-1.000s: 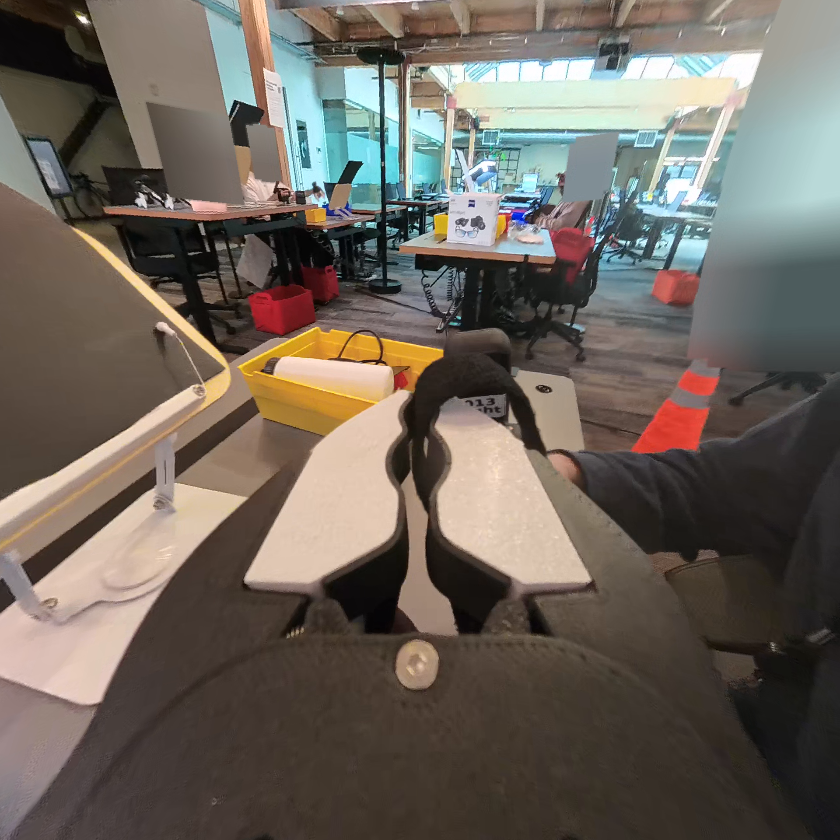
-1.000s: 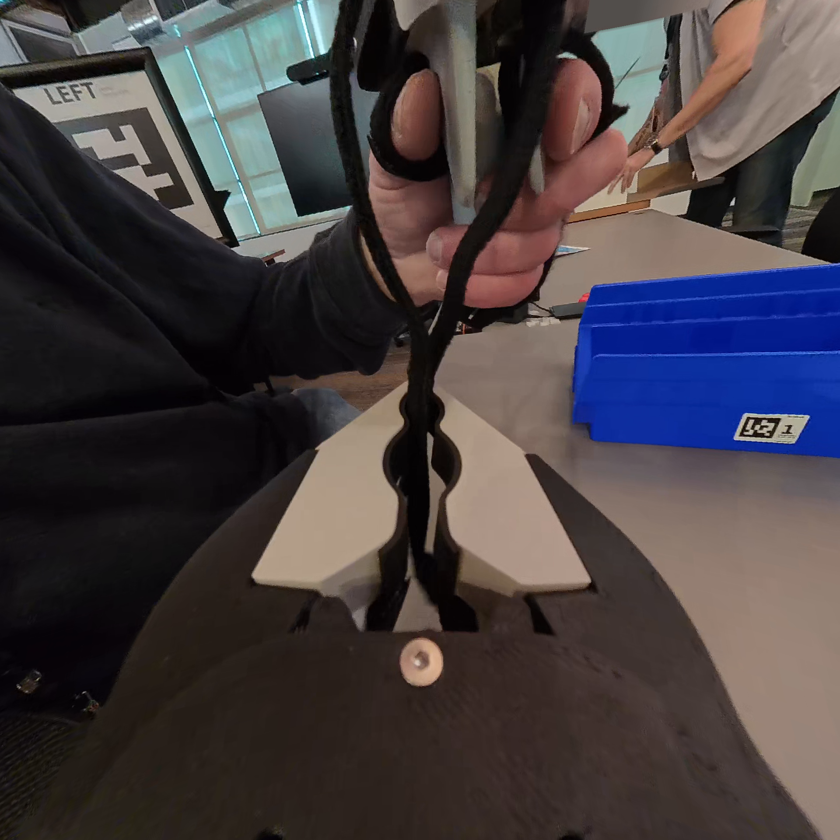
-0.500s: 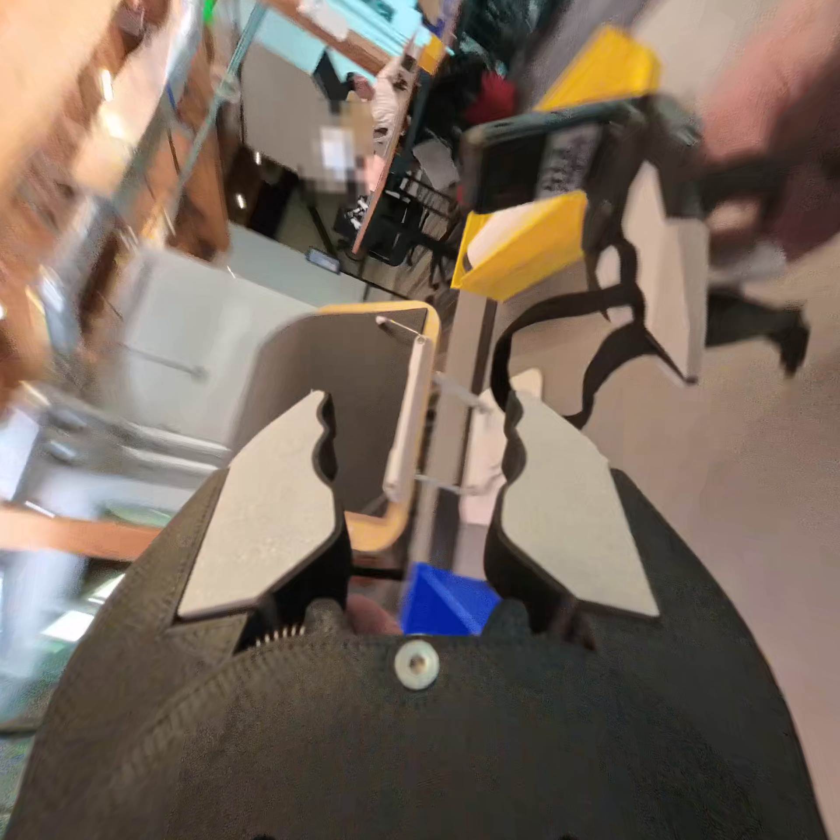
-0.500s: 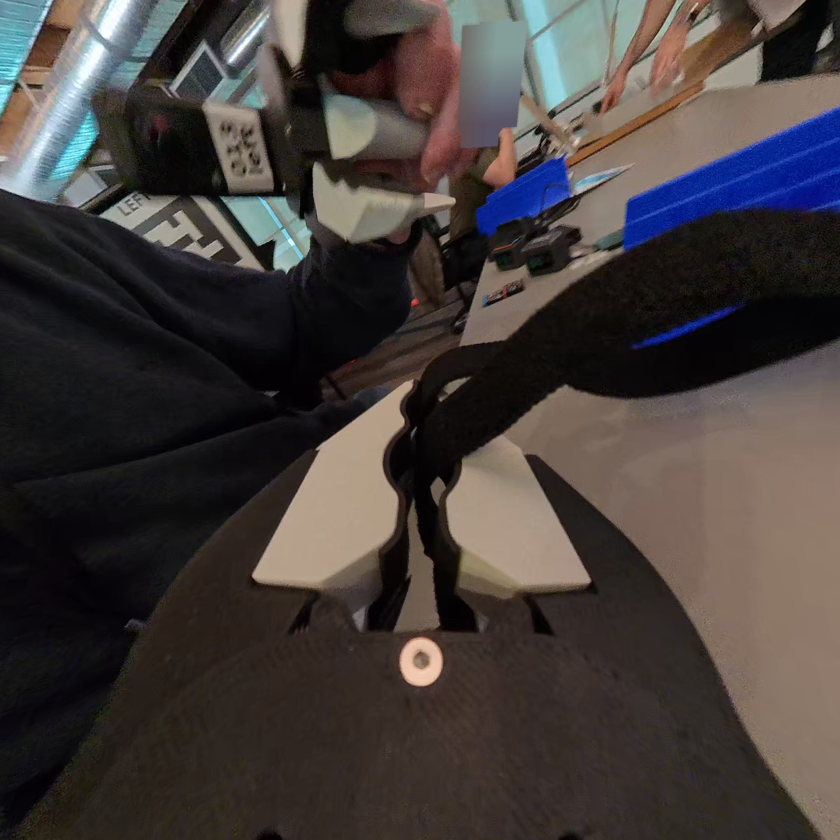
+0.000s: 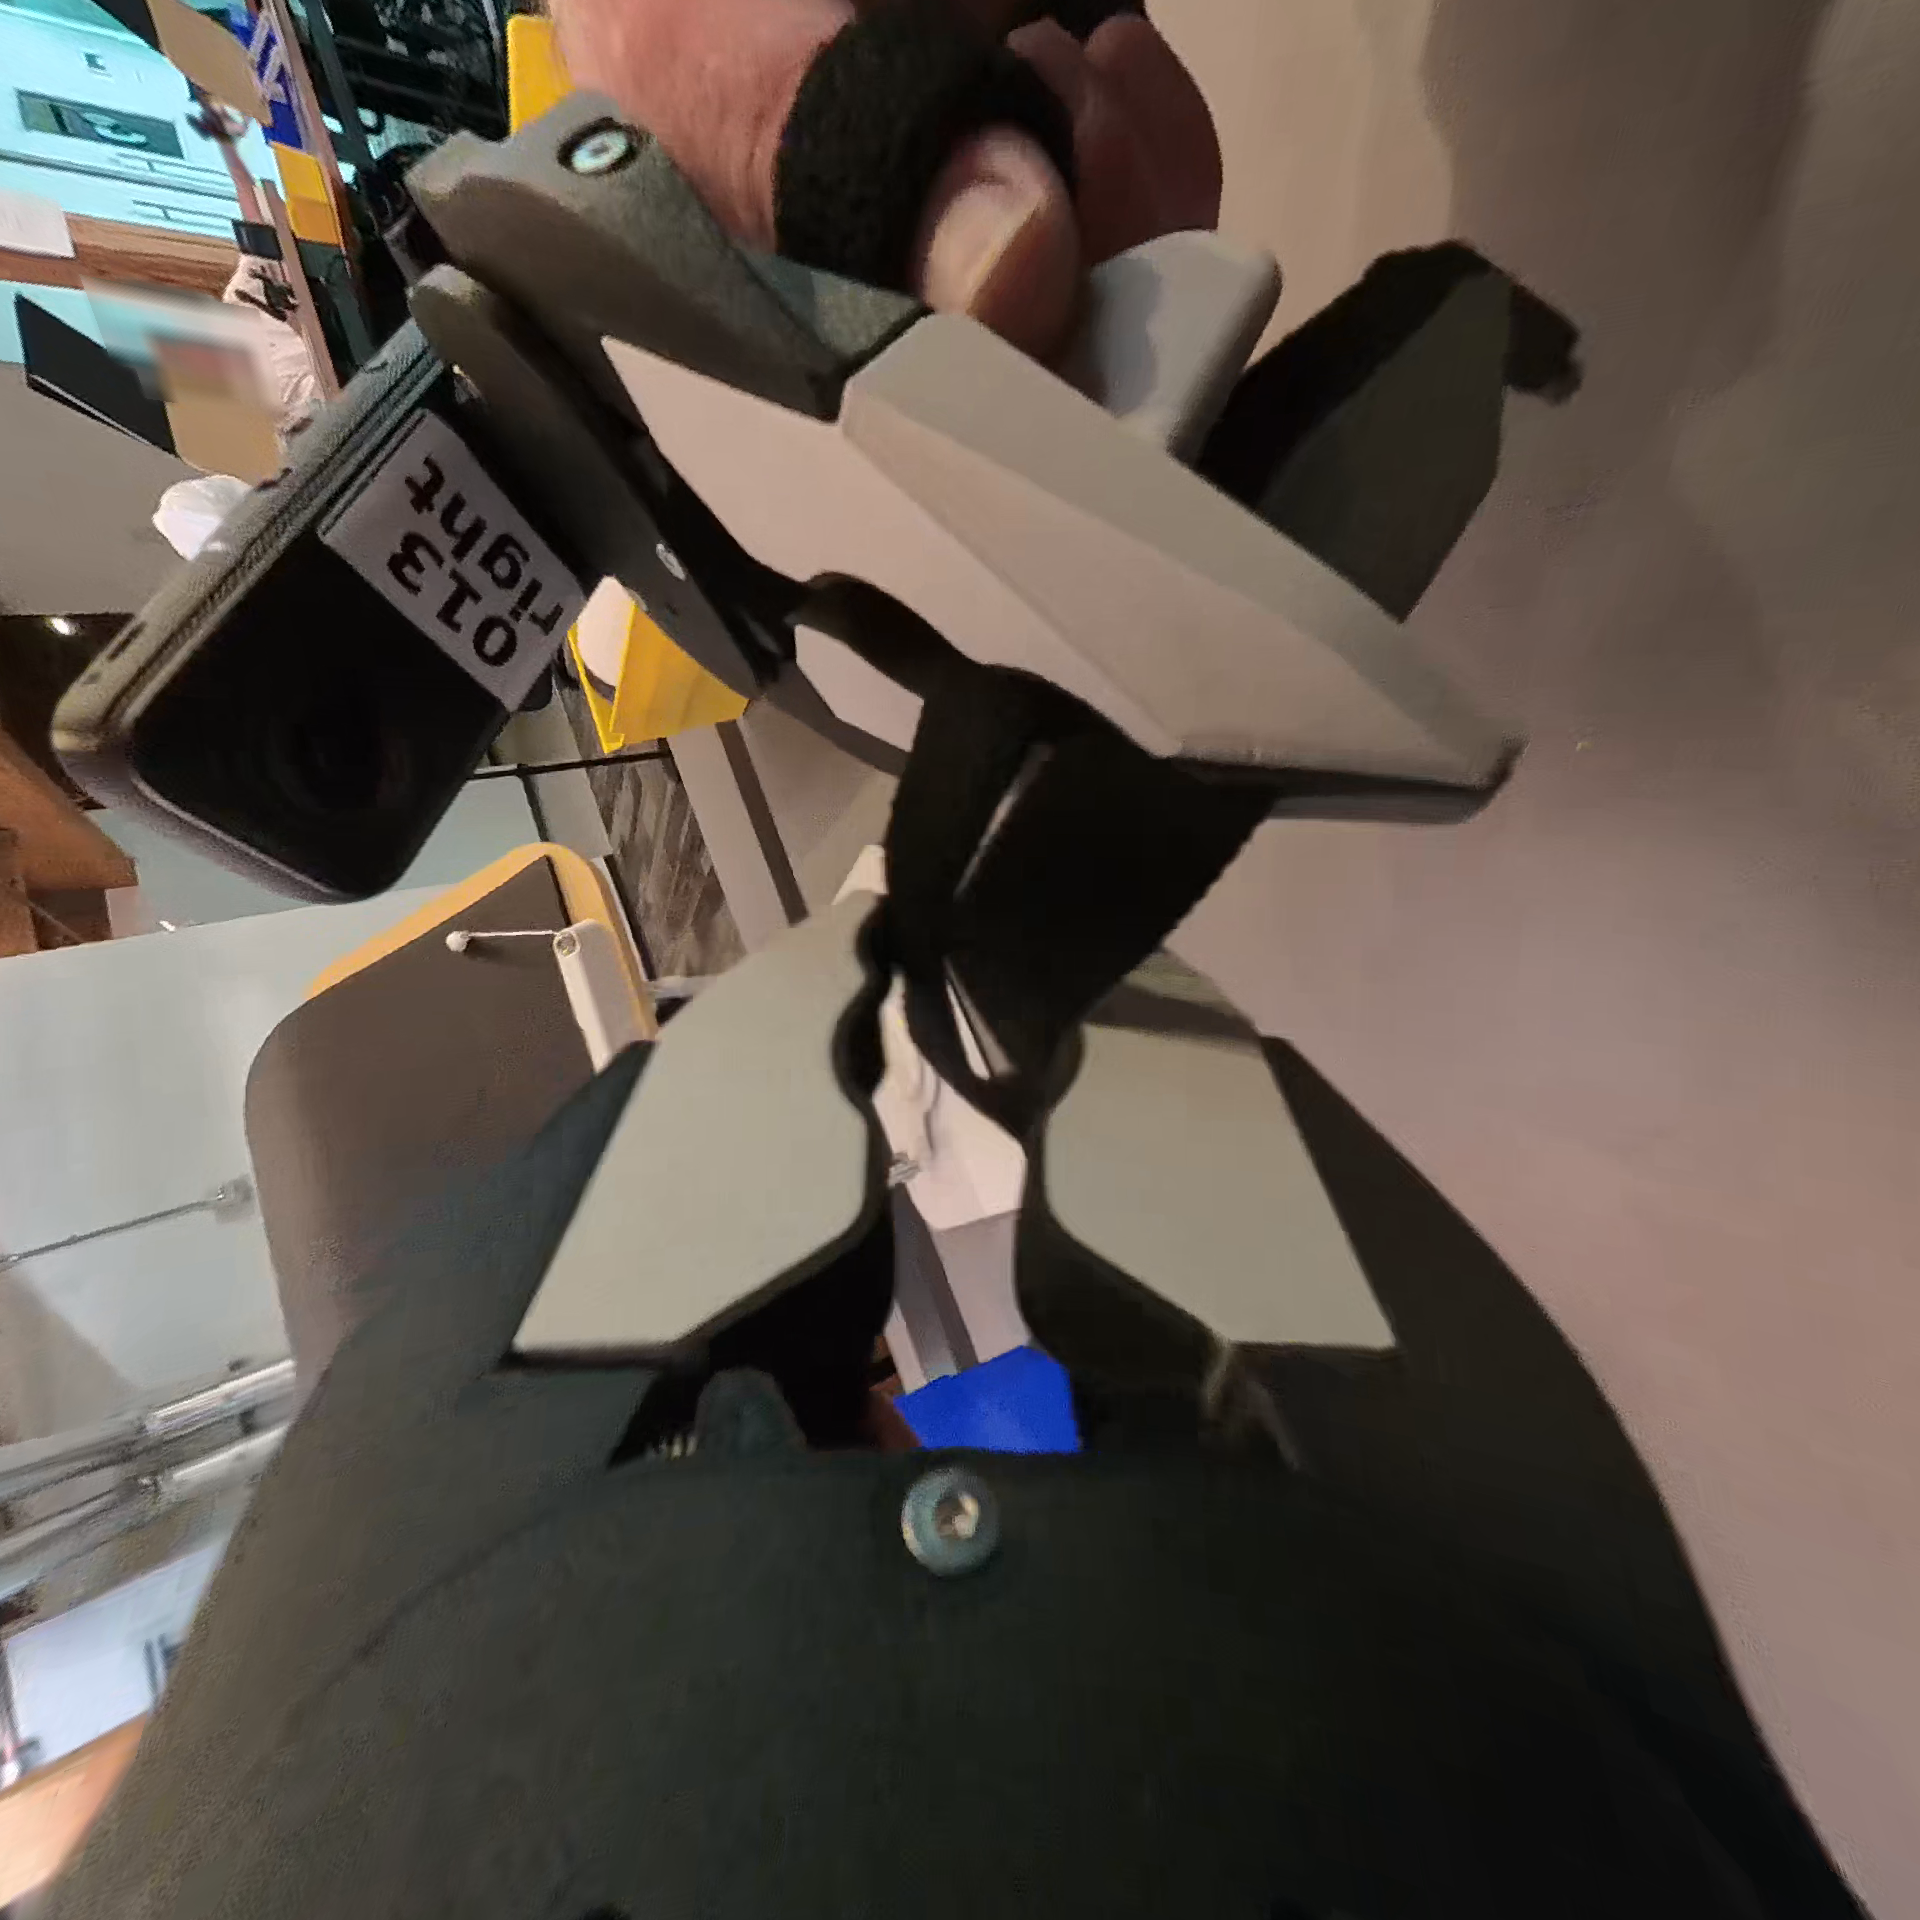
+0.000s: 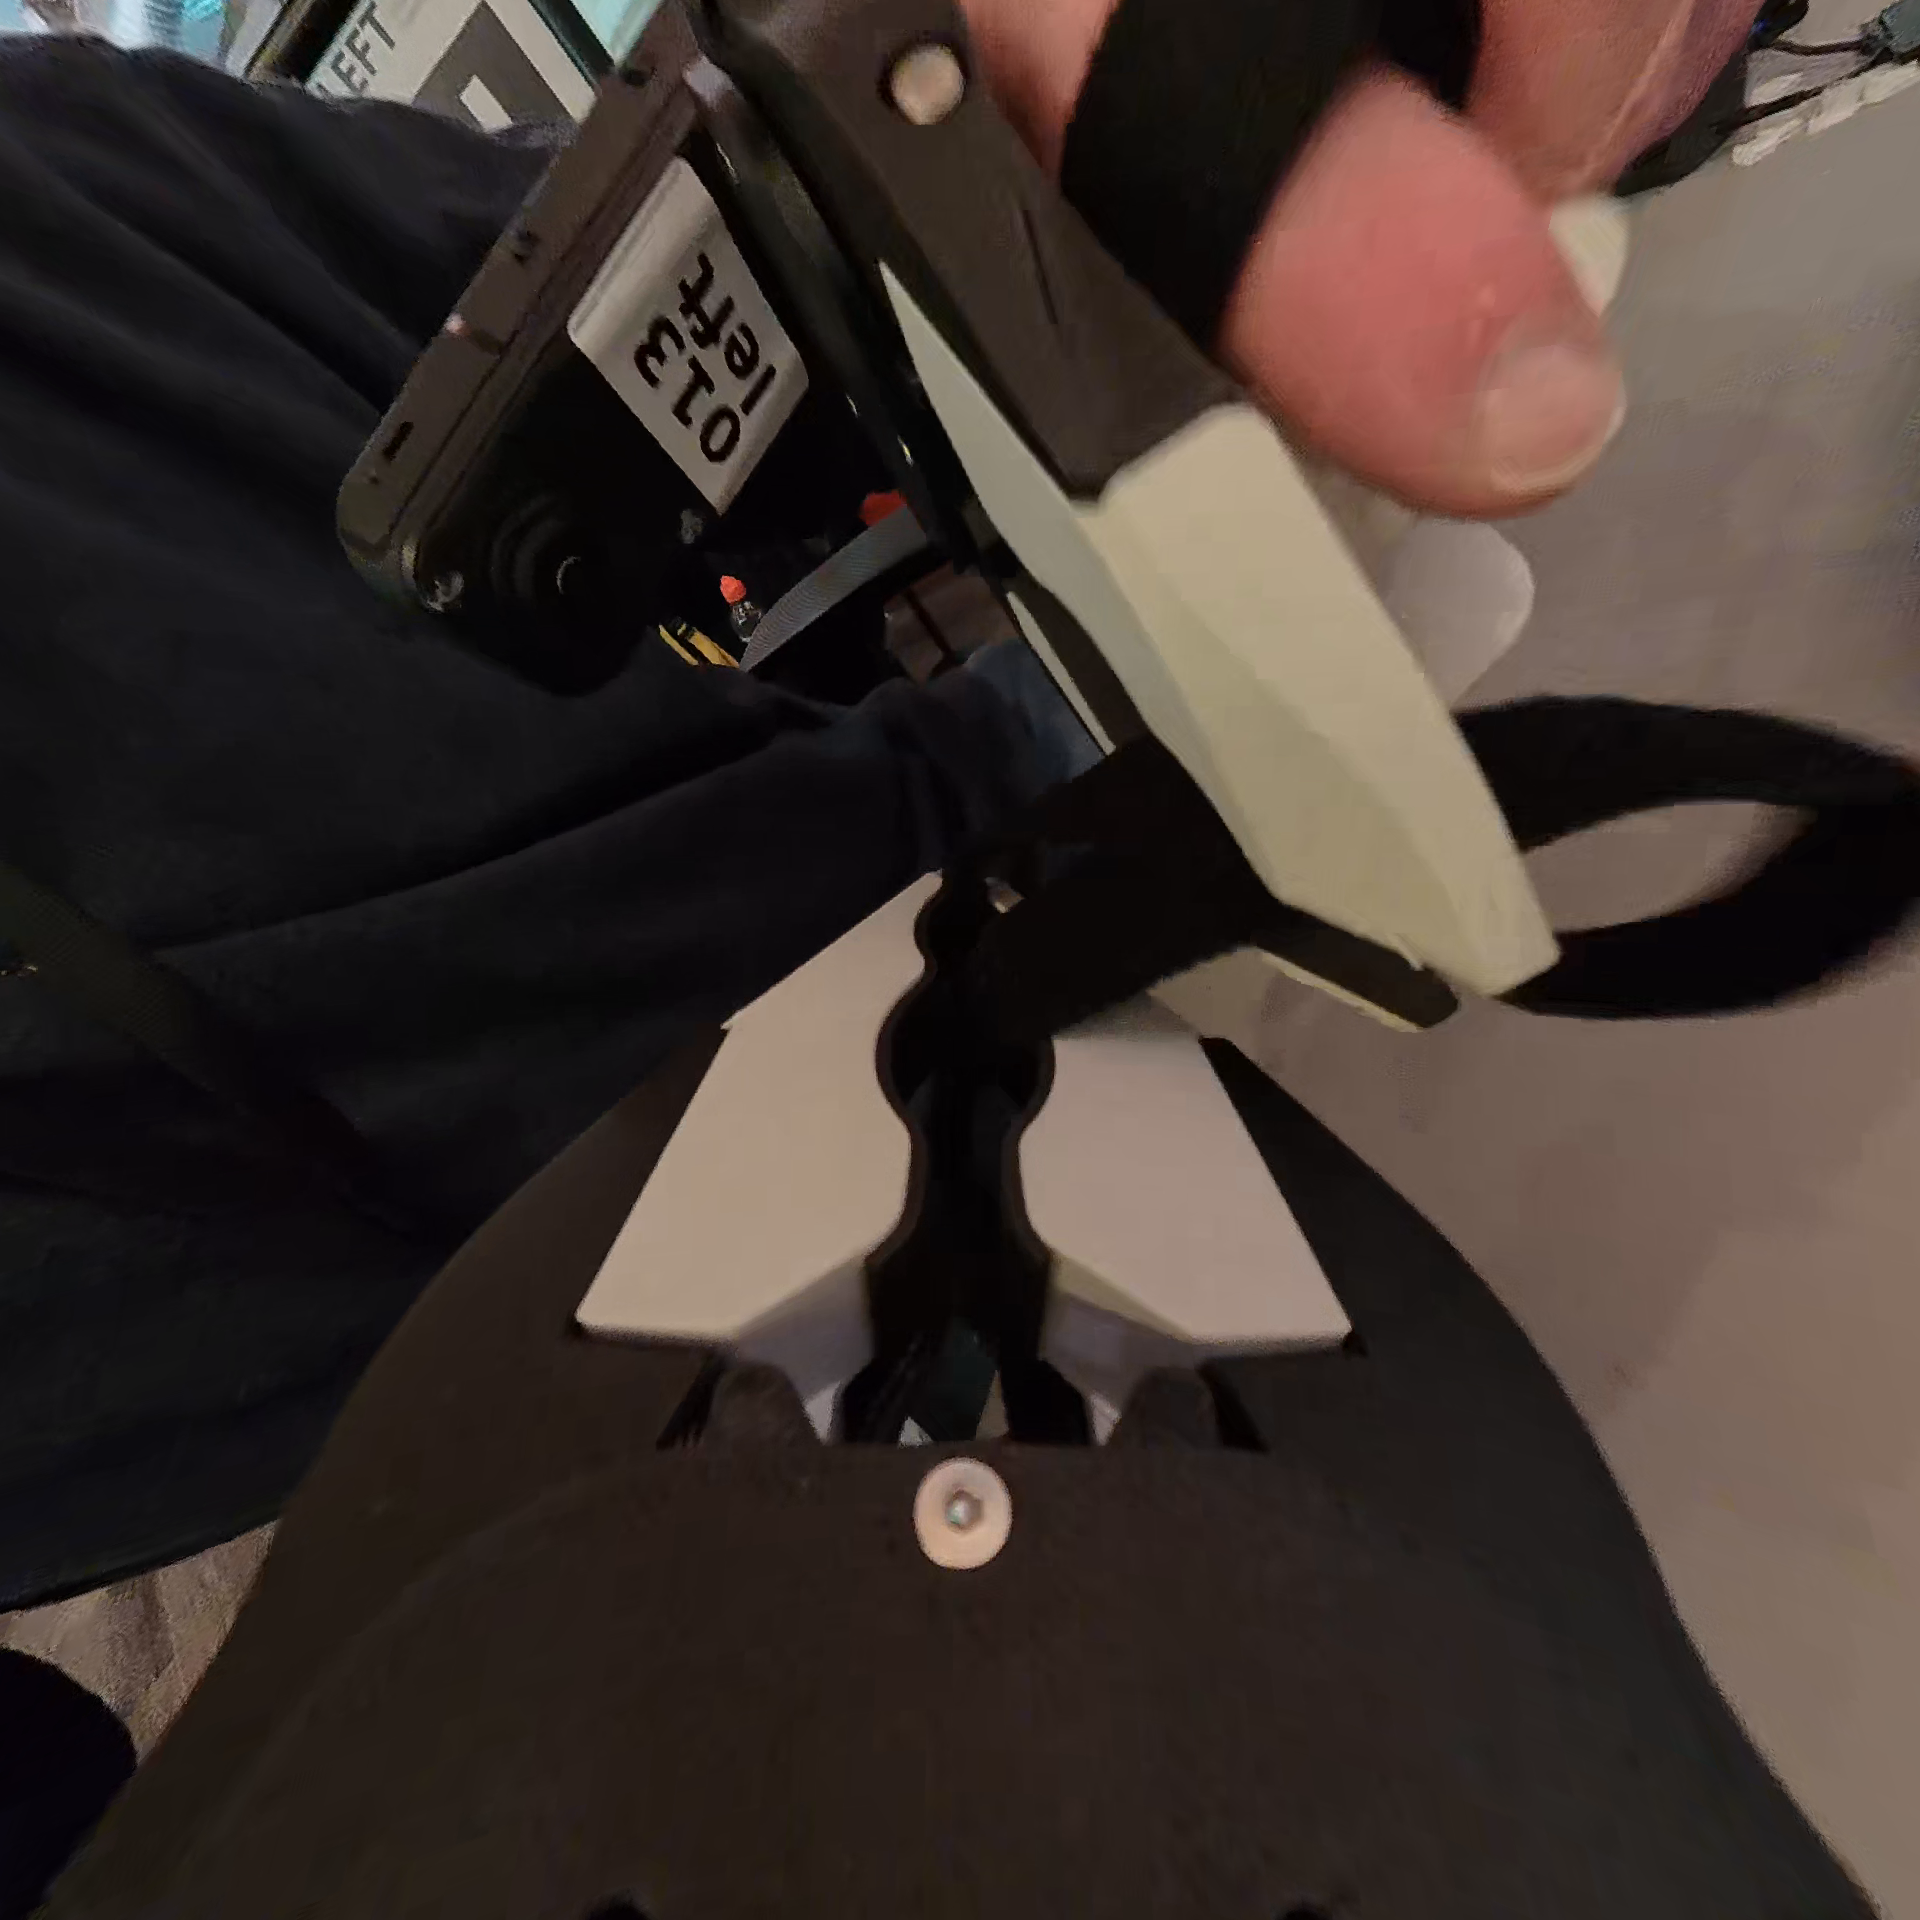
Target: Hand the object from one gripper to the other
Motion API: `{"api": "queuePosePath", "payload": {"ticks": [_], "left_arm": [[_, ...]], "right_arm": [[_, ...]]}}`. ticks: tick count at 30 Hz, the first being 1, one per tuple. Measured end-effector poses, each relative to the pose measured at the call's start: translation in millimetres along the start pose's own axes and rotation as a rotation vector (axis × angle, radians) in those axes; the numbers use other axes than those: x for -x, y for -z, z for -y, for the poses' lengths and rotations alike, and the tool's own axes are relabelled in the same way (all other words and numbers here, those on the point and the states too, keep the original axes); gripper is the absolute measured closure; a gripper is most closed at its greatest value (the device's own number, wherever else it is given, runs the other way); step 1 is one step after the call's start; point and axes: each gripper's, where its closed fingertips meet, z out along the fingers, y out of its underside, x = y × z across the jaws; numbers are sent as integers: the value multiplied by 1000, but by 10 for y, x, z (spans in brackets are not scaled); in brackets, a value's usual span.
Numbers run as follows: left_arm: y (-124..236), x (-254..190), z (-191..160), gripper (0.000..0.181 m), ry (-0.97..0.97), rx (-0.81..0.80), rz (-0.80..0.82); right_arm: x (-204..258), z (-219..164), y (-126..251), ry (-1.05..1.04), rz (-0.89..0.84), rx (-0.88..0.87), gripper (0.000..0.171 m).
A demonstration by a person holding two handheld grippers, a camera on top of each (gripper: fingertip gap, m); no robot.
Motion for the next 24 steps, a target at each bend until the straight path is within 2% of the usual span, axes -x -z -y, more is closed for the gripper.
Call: {"api": "queuePosePath", "payload": {"ticks": [1, 3, 4, 6, 8, 10, 13, 16, 19, 22, 24], "left_arm": [[-14, -14, -17, 173, 13, 11, 1], [-44, 16, -65, 179, 48, 34, 47], [-57, 33, -112, 179, 73, 53, 63], [-67, 71, -218, 180, 157, 80, 84], [-59, 119, -319, 180, 300, 85, 98], [-27, 180, -377, 181, 469, 58, 104], [33, 269, -338, 180, 752, -60, 69], [108, 389, -233, 180, 1039, -246, 12], [205, 491, -91, 181, 1305, -456, -104], [257, 522, 2, 181, 1452, -589, -217], [284, 567, 19, 181, 1513, -659, -232]], "right_arm": [[-11, 18, 19, 2, -9, -12, 171], [-53, 66, 74, 6, -42, -48, 171], [-84, 94, 112, 15, -70, -67, 160], [-173, 137, 215, 29, -158, -95, 119], [-207, 200, 352, 78, -234, -132, 101], [-238, 310, 525, 180, -342, -190, 90], [-229, 432, 722, 288, -432, -256, 88], [-327, 458, 813, 353, -513, -276, 90], [-446, 429, 799, 359, -533, -287, 99], [-509, 404, 719, 347, -497, -304, 106], [-506, 399, 639, 339, -459, -308, 113]]}}
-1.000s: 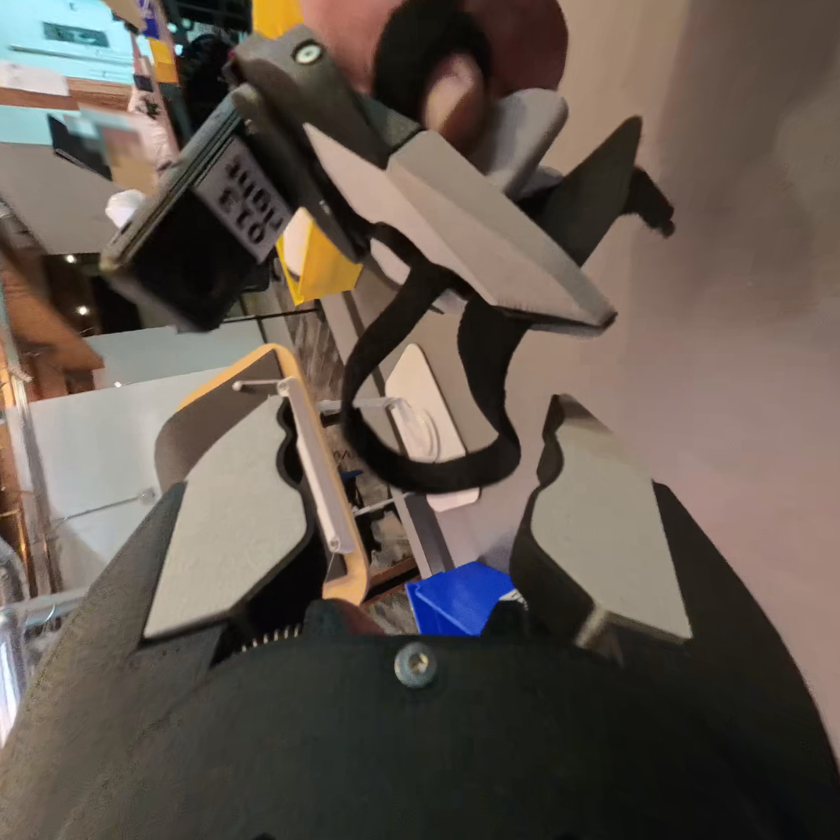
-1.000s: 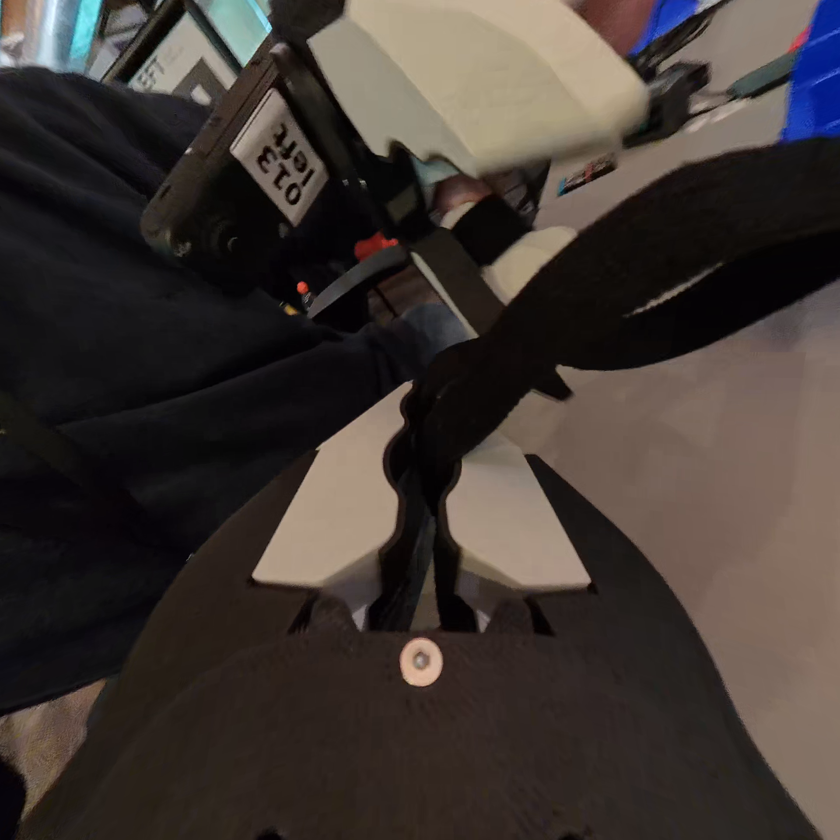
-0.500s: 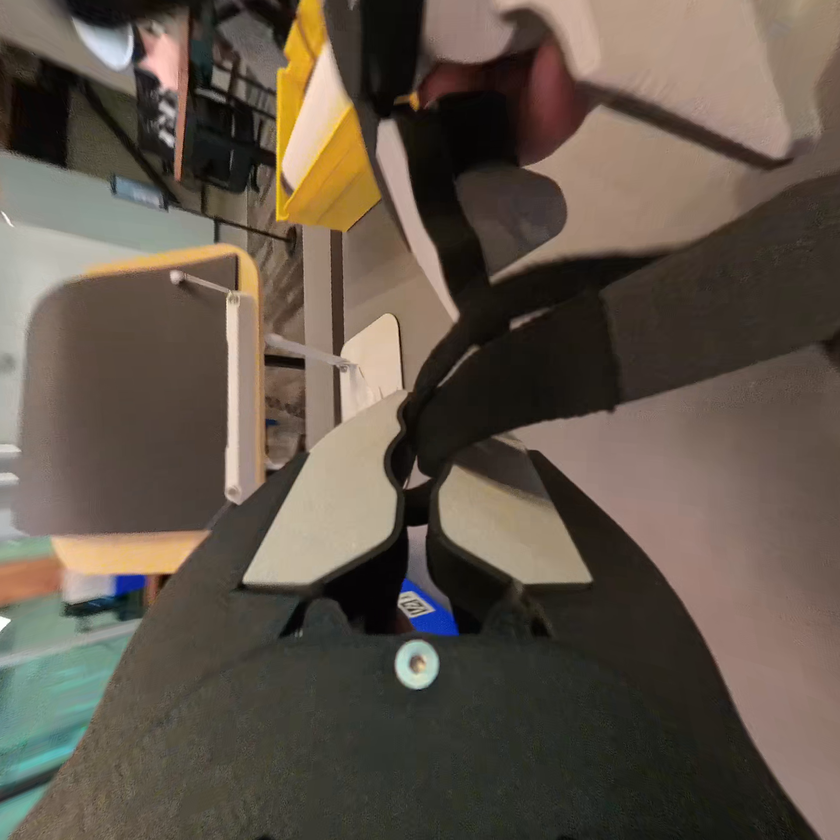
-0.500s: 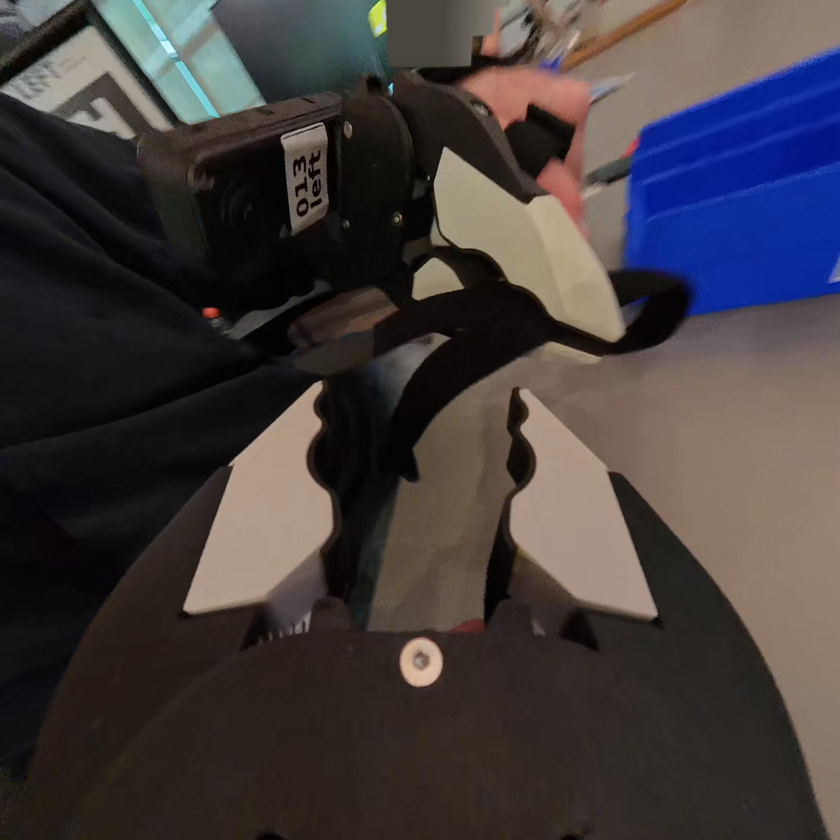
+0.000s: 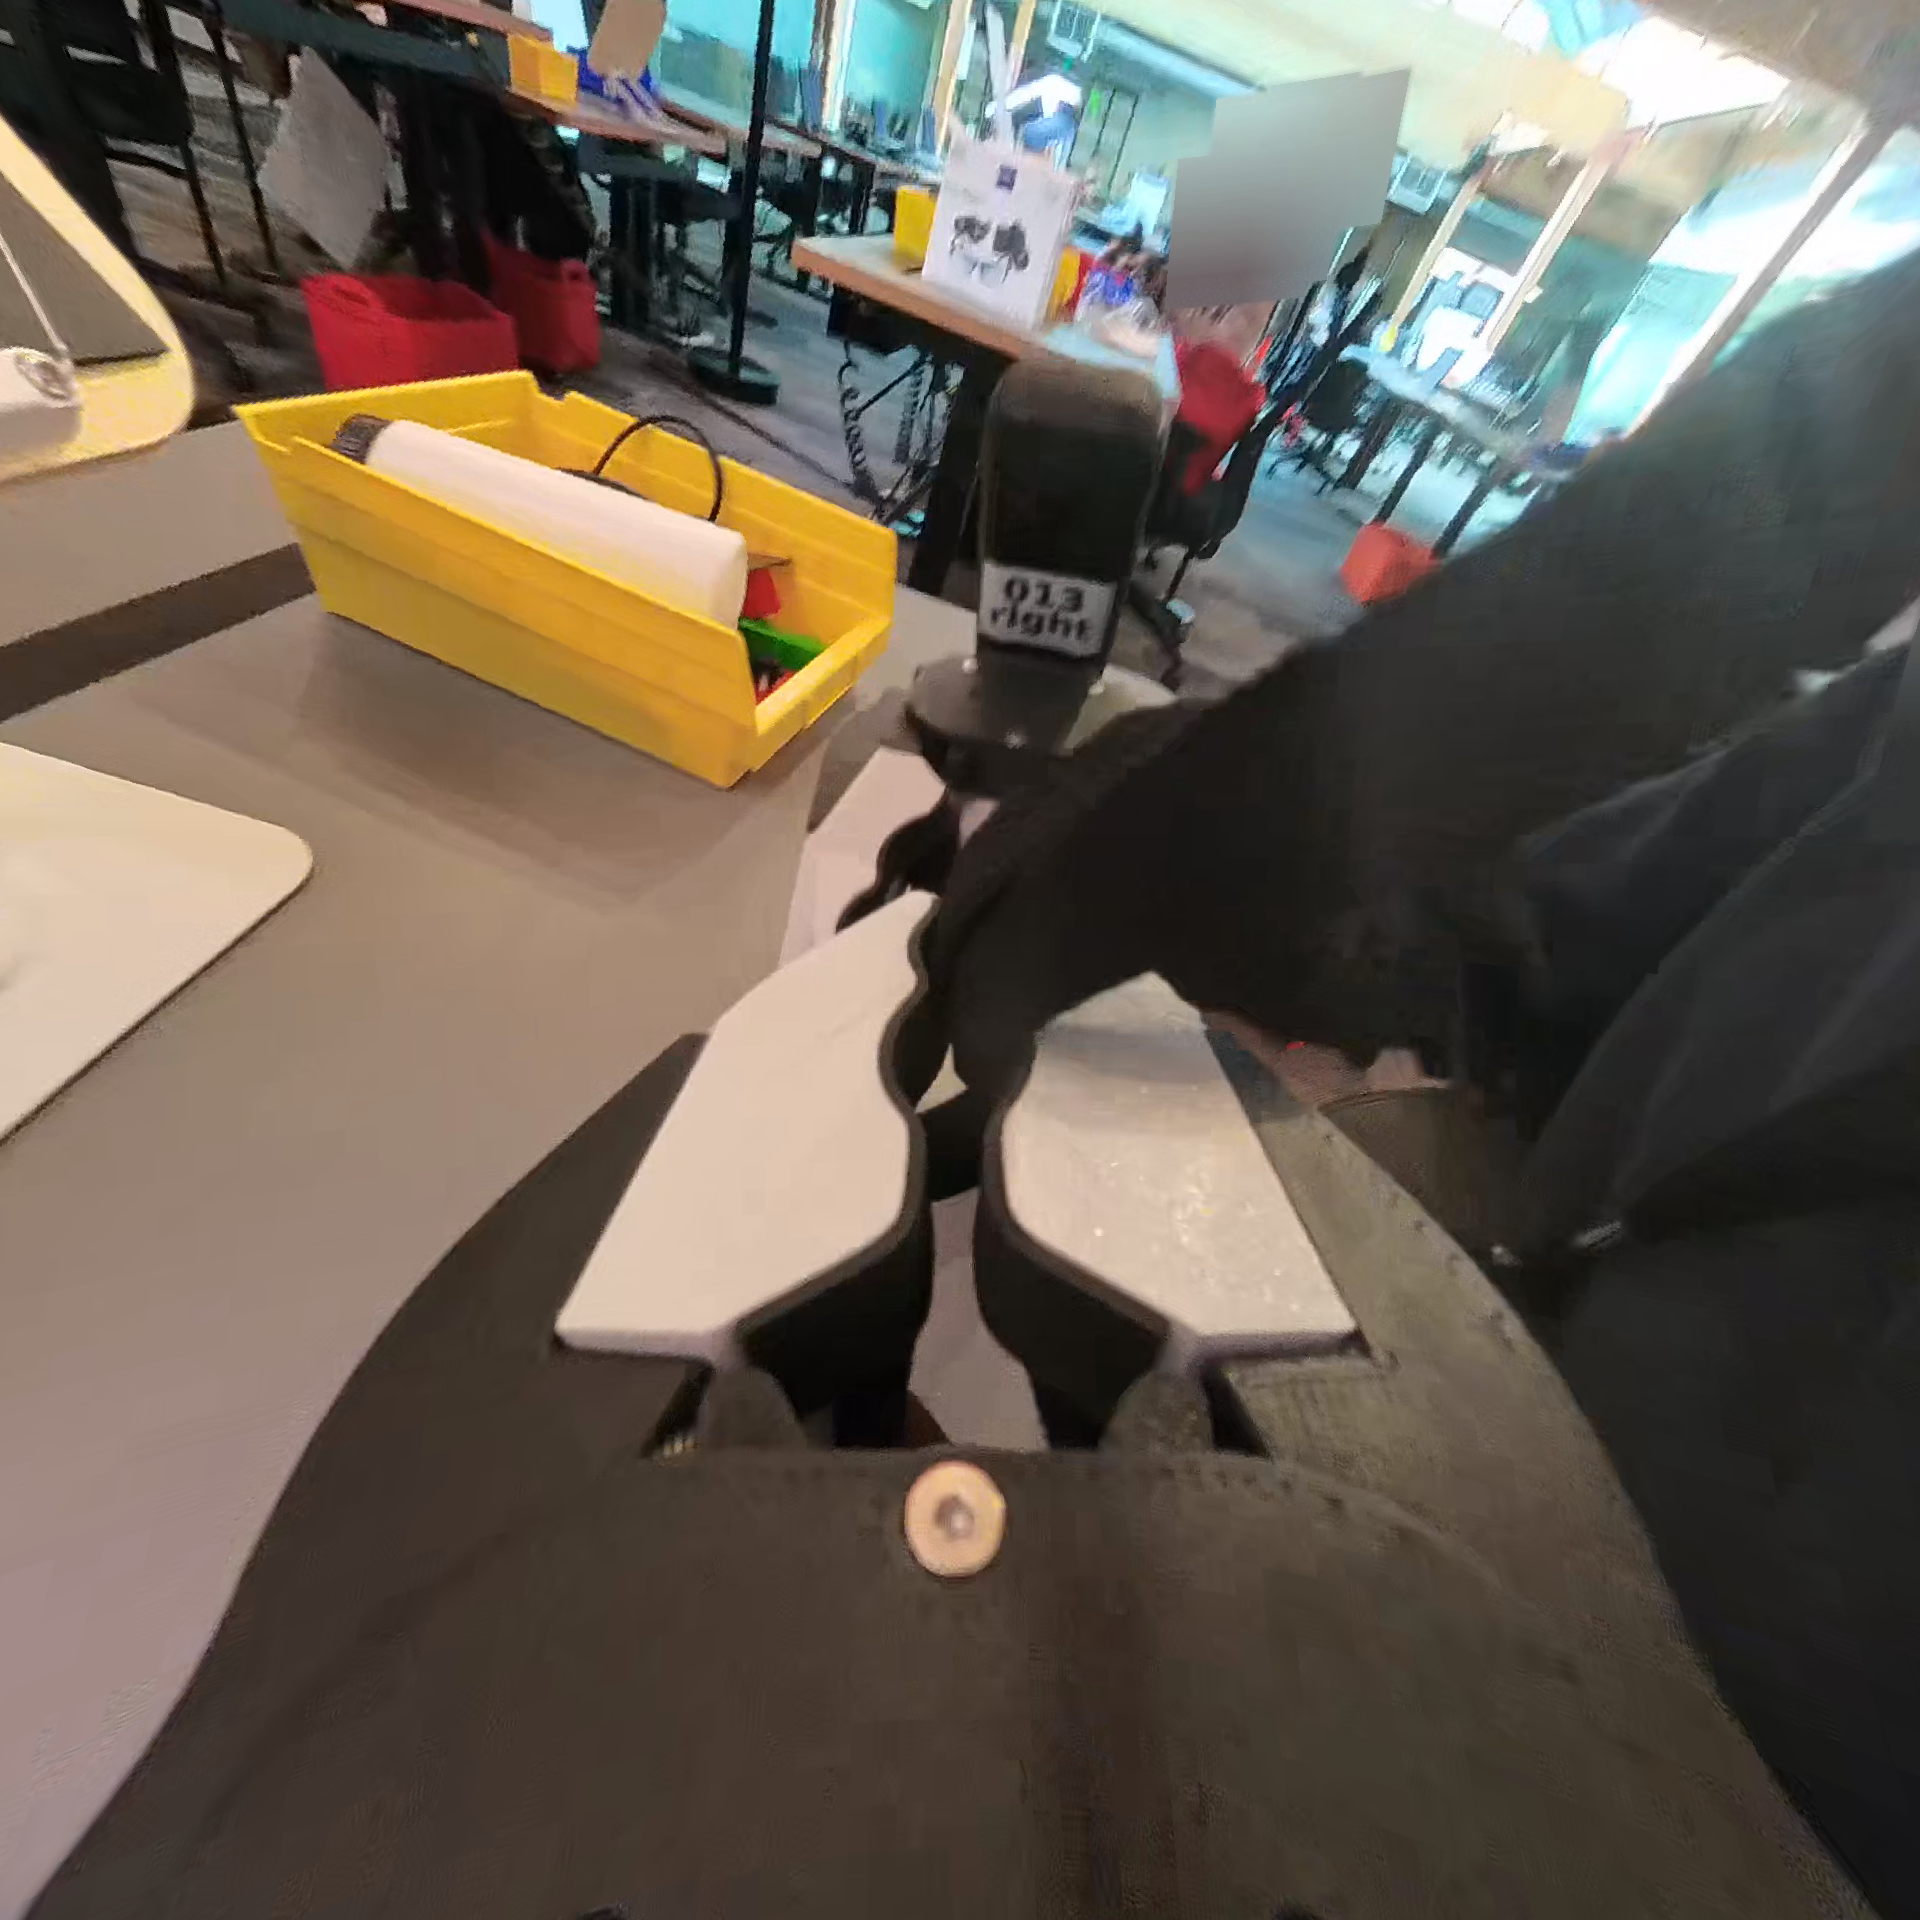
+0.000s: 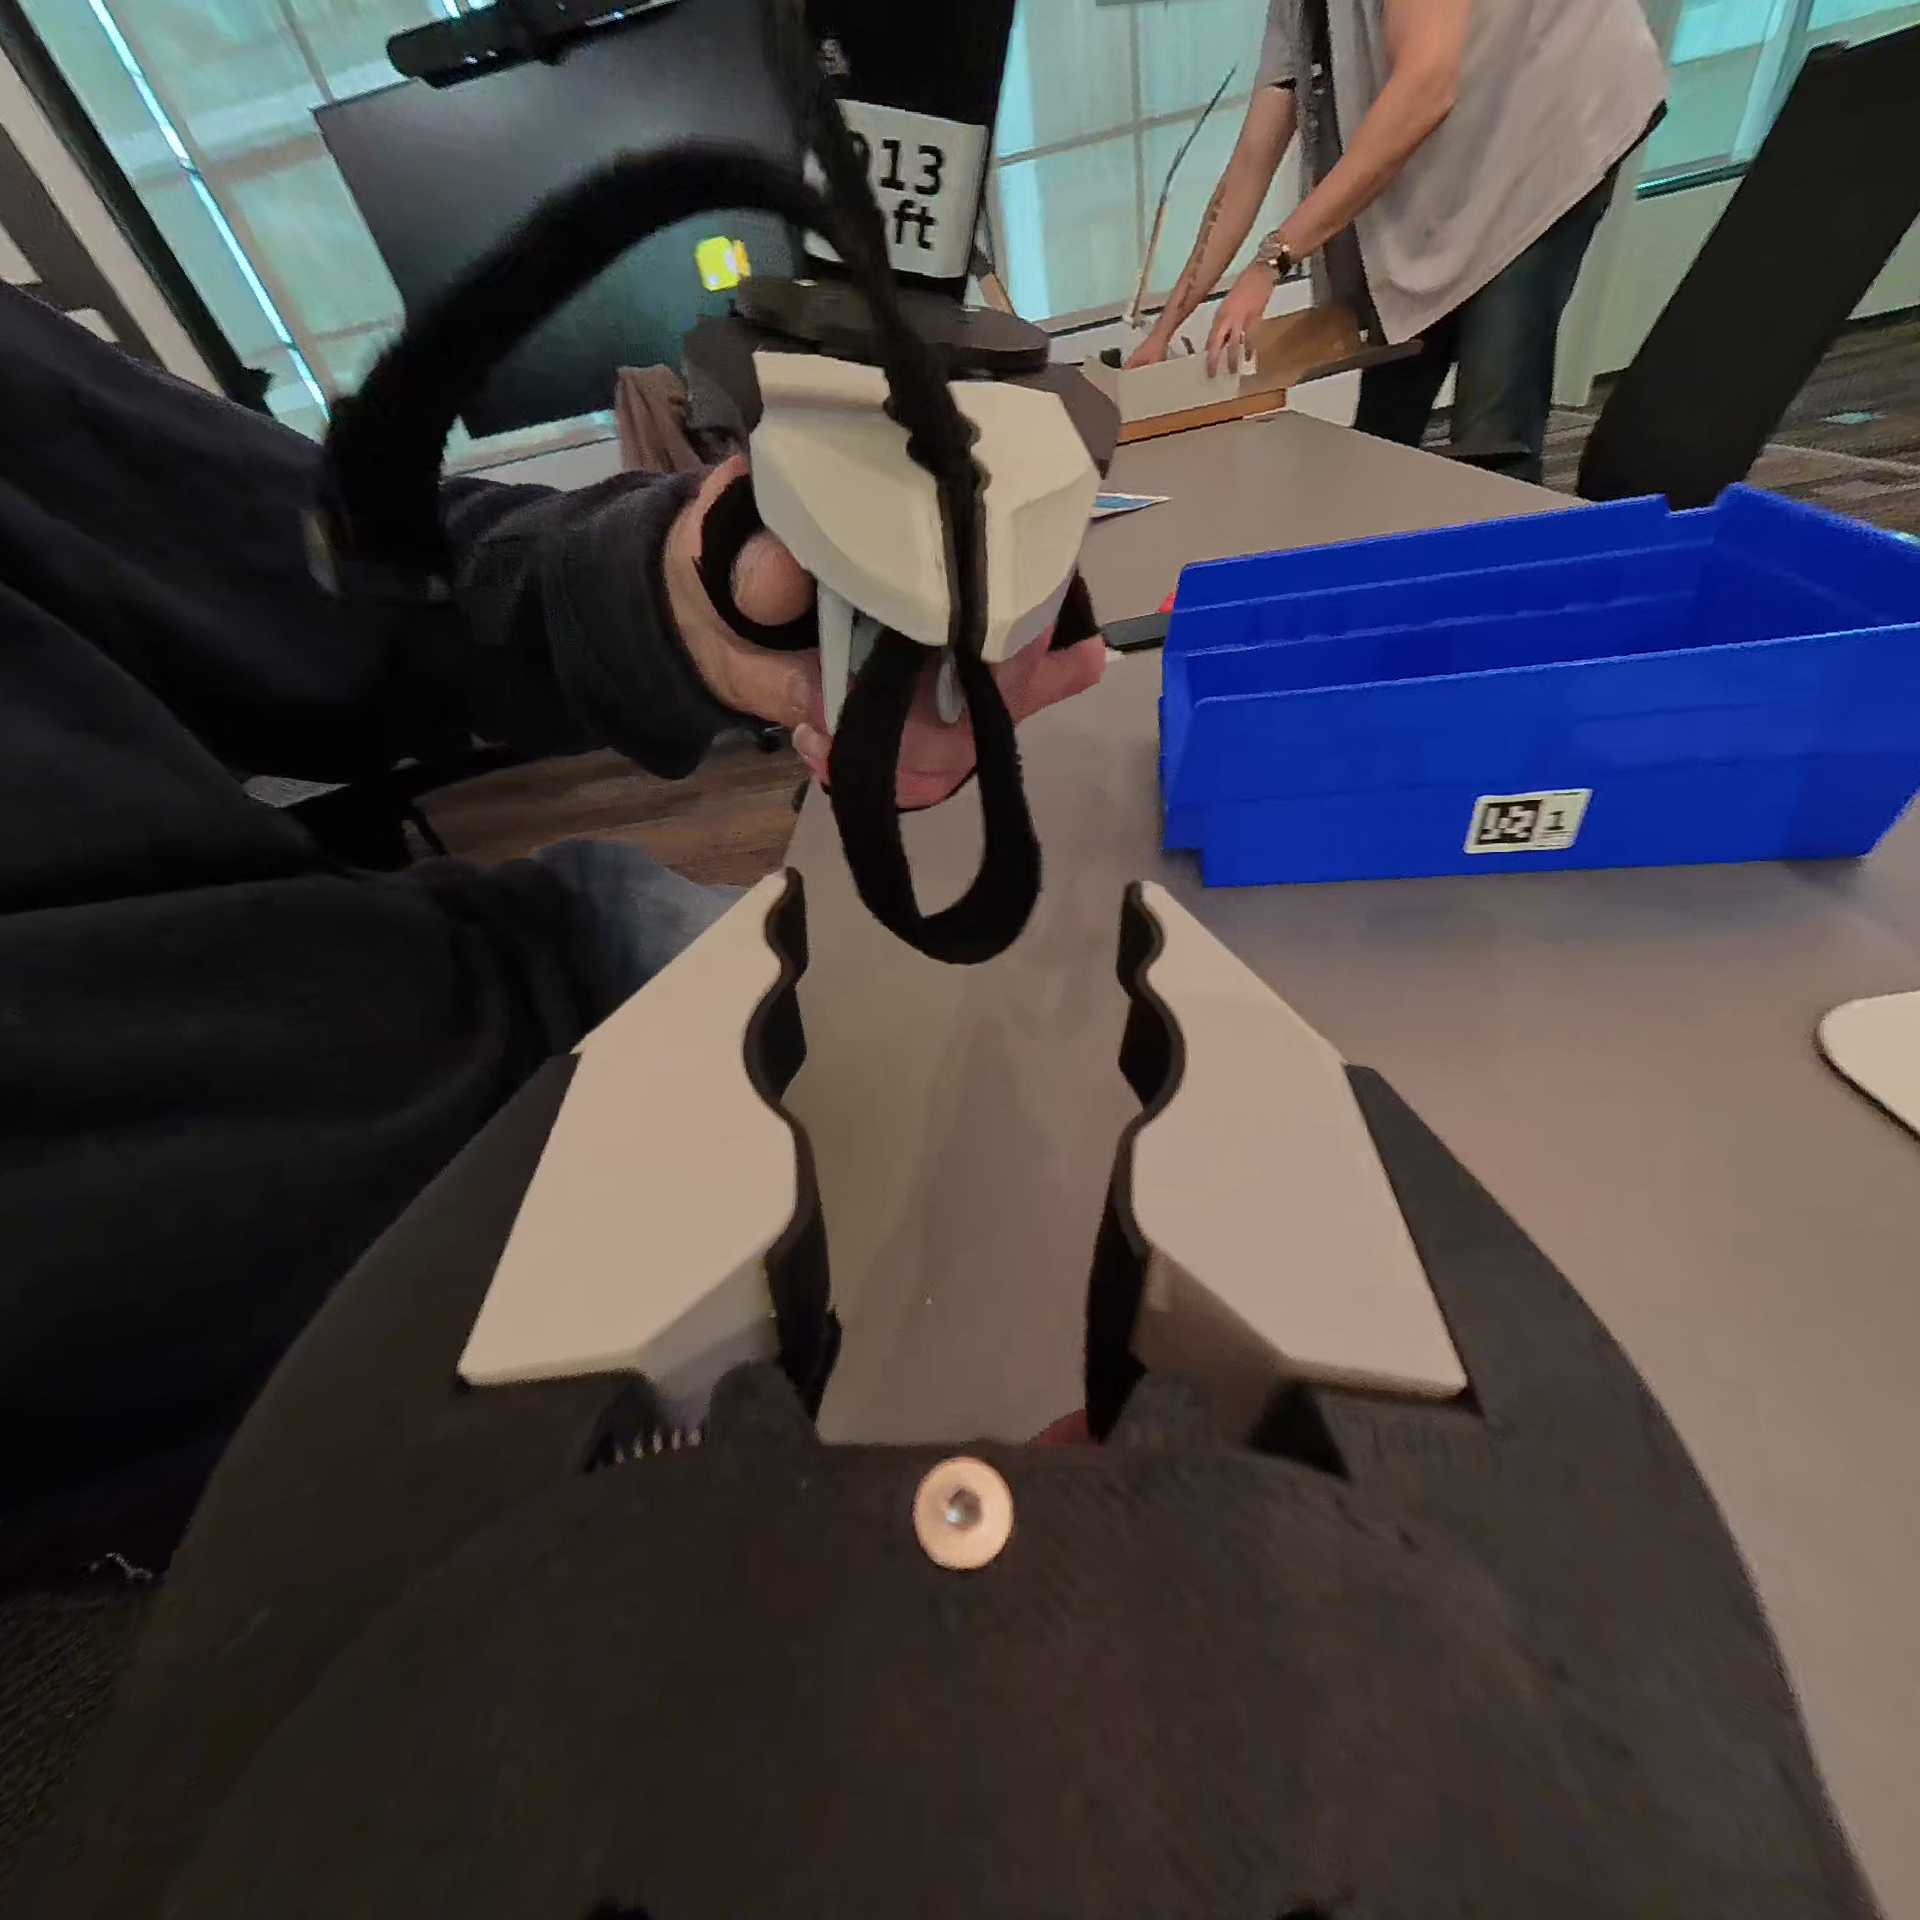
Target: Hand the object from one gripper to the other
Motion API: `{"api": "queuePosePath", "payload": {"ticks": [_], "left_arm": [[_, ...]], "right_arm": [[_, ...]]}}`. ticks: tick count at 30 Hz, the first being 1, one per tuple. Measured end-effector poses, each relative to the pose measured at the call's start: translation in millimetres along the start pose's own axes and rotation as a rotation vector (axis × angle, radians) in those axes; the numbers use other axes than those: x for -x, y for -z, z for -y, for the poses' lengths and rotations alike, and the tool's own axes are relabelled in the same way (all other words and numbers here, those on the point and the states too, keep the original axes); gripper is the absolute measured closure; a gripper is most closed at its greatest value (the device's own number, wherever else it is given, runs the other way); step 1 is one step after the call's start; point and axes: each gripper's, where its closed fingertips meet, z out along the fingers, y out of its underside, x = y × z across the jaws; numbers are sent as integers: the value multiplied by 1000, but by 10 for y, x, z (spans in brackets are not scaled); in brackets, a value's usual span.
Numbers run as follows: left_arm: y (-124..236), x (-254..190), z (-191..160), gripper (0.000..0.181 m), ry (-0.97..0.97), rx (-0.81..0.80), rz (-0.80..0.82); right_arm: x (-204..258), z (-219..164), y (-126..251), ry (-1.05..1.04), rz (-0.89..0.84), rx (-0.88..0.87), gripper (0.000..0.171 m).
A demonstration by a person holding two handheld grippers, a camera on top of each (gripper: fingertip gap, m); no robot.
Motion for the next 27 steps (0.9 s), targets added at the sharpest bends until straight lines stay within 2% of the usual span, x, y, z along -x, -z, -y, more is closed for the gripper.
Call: {"api": "queuePosePath", "payload": {"ticks": [5, 6, 11, 15, 17, 18, 20, 22, 24, 27], "left_arm": [[-7, -25, 36, 179, 52, -51, -49], [-8, -27, 41, 181, 62, -60, -59], [14, 120, 22, 178, 154, -107, -41], [82, 356, -43, 145, 167, -96, 88], [188, 506, -124, 127, 127, -32, 227], [277, 559, -142, 118, 91, -5, 293], [494, 600, -110, 117, -53, 19, 423], [619, 565, -126, 113, -274, 106, 535], [597, 462, -159, 113, -532, 214, 606], [368, 267, -154, 110, -922, 313, 651]], "right_arm": [[86, 85, -64, -72, 87, -101, 153], [98, 83, -68, -75, 96, -109, 166], [139, 132, -49, -203, 138, -159, 171], [63, 155, 23, -316, 104, -208, 171], [14, 125, 74, -337, 67, -198, 171], [3, 111, 101, -339, 55, -188, 171], [-20, 94, 157, -330, 26, -163, 171], [-8, 85, 194, -323, 23, -127, 171], [15, 99, 199, -334, 32, -101, 171], [98, 163, 167, -339, 62, -90, 171]]}}
